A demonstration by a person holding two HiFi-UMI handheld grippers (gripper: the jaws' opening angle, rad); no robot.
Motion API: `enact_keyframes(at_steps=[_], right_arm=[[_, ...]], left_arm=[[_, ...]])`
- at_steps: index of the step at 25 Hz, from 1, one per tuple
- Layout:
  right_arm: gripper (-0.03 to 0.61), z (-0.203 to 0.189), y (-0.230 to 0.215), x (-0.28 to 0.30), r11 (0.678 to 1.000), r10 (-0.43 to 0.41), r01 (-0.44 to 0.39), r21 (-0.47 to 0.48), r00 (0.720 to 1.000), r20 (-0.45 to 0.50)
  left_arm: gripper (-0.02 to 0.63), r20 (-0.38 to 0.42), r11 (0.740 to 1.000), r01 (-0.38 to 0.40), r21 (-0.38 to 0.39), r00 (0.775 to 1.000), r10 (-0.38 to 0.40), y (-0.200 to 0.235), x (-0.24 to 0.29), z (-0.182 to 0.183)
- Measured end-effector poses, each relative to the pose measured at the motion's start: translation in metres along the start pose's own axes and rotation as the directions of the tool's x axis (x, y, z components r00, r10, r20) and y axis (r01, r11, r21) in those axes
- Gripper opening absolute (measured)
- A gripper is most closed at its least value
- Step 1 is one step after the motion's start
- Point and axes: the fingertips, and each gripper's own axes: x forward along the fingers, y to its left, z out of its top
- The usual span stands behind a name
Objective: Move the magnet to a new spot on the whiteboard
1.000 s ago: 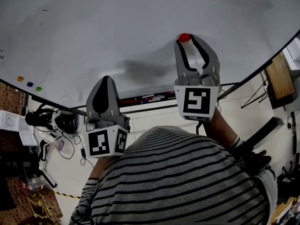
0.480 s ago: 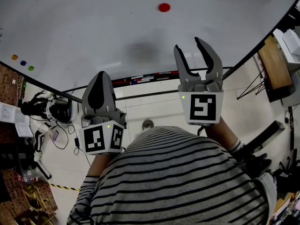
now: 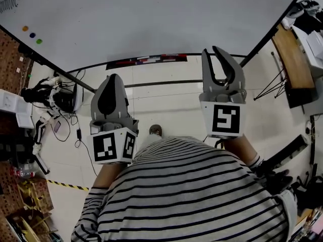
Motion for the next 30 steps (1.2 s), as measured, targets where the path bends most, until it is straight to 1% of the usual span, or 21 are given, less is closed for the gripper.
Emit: enact_keyframes(at_steps=[2, 3, 5, 8, 12, 17, 21, 25, 30], right_arm=[[0.015, 0.005, 0.001, -0.012, 1.000, -0.003, 0.003, 0.005, 1.000, 0.011], [0.002, 0.006, 0.003, -0.017, 1.000, -0.008, 0.008, 0.005, 1.000, 0.015], [0.002, 0.005, 0.009, -0.024, 1.000, -0.014, 0.014, 0.005, 1.000, 0.005], [0.002, 0.003, 0.022, -0.029, 0.999, -0.012, 0.013, 0.034, 1.000, -0.024], [0.000, 0.014, 0.037, -0.030, 0.998, -0.023, 0.024, 0.064, 1.000, -0.020], [0.000, 0.020, 0.055, -0.023, 0.996, -0.003, 0.007, 0.087, 0.999, -0.041], [0.000, 0.019, 0.070, -0.017, 0.997, 0.016, -0.011, 0.080, 0.997, -0.070], [0.000, 0.023, 0.087, -0.013, 0.997, 0.037, -0.033, 0.070, 0.998, -0.058], [0.000, 0.031, 0.098, -0.012, 0.997, 0.068, -0.066, 0.038, 0.996, -0.059]], left_arm=[[0.015, 0.010, 1.000, 0.005, 0.015, 1.000, -0.005, -0.004, -0.007, 0.006], [0.015, 0.015, 1.000, 0.007, 0.019, 1.000, -0.008, -0.005, -0.010, 0.009], [0.015, 0.020, 1.000, 0.015, 0.020, 1.000, -0.016, -0.004, -0.012, 0.011], [0.015, 0.032, 0.999, 0.036, 0.022, 0.999, -0.037, 0.000, -0.014, 0.015], [0.015, 0.039, 0.998, 0.055, 0.022, 0.998, -0.056, 0.011, -0.019, 0.018], [0.015, 0.034, 0.997, 0.075, 0.003, 0.997, -0.075, 0.023, -0.023, 0.018], [0.015, 0.025, 0.997, 0.077, -0.014, 0.997, -0.077, 0.035, -0.028, 0.016], [0.015, 0.025, 0.997, 0.069, -0.029, 0.997, -0.068, 0.047, -0.032, 0.013], [0.015, 0.014, 0.996, 0.073, -0.042, 0.997, -0.072, 0.047, -0.035, 0.008]])
